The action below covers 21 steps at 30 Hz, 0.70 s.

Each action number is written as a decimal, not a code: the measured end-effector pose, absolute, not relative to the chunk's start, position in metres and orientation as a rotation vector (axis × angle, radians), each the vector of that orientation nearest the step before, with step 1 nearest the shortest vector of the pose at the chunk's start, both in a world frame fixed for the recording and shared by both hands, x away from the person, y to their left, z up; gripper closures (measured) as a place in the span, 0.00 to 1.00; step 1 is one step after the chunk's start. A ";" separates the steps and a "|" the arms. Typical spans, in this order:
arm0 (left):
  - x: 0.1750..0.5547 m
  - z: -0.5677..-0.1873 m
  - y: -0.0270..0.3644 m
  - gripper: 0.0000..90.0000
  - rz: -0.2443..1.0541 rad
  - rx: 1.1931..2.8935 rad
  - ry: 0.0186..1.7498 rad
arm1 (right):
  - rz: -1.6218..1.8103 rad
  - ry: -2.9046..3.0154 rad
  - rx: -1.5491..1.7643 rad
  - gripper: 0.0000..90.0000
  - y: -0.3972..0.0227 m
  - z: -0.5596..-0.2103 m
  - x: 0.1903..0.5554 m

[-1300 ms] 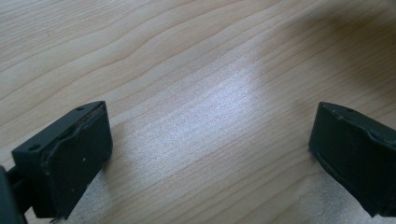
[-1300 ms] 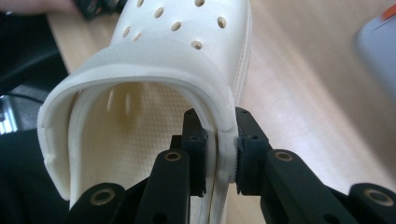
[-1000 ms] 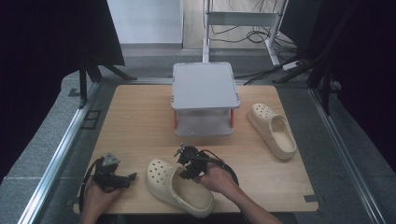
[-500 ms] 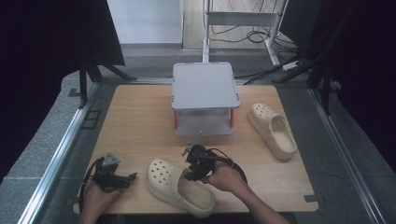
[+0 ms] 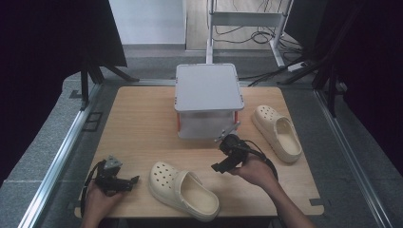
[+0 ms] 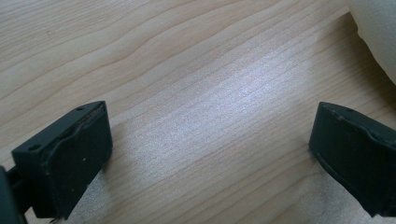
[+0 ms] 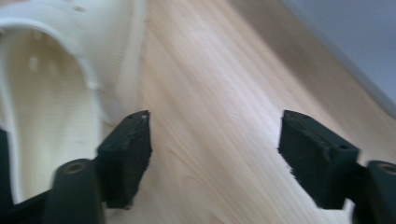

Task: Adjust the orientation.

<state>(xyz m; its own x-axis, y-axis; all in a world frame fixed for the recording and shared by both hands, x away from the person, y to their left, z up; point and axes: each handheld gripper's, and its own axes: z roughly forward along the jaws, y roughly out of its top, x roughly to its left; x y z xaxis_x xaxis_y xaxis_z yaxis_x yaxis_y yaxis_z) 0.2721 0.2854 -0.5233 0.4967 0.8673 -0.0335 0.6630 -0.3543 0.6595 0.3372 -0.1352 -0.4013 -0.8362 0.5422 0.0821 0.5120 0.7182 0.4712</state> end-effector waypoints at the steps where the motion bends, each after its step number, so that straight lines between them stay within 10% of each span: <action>1: 0.272 -0.523 0.285 0.00 0.430 2.127 1.251 | 0.754 2.845 0.888 0.23 -0.141 -0.402 0.339; 21: 0.272 -0.523 0.285 0.00 0.428 2.128 1.253 | 0.589 2.645 1.219 0.18 -0.254 -0.396 0.376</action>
<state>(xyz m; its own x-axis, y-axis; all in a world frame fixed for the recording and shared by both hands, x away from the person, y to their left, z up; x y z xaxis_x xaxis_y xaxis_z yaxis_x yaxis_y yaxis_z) 0.2720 0.2854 -0.5233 0.4963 0.8675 -0.0347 0.6645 -0.3538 0.6583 0.3757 -0.2542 -0.3956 -0.6515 0.7586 0.0107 0.6914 0.5879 0.4200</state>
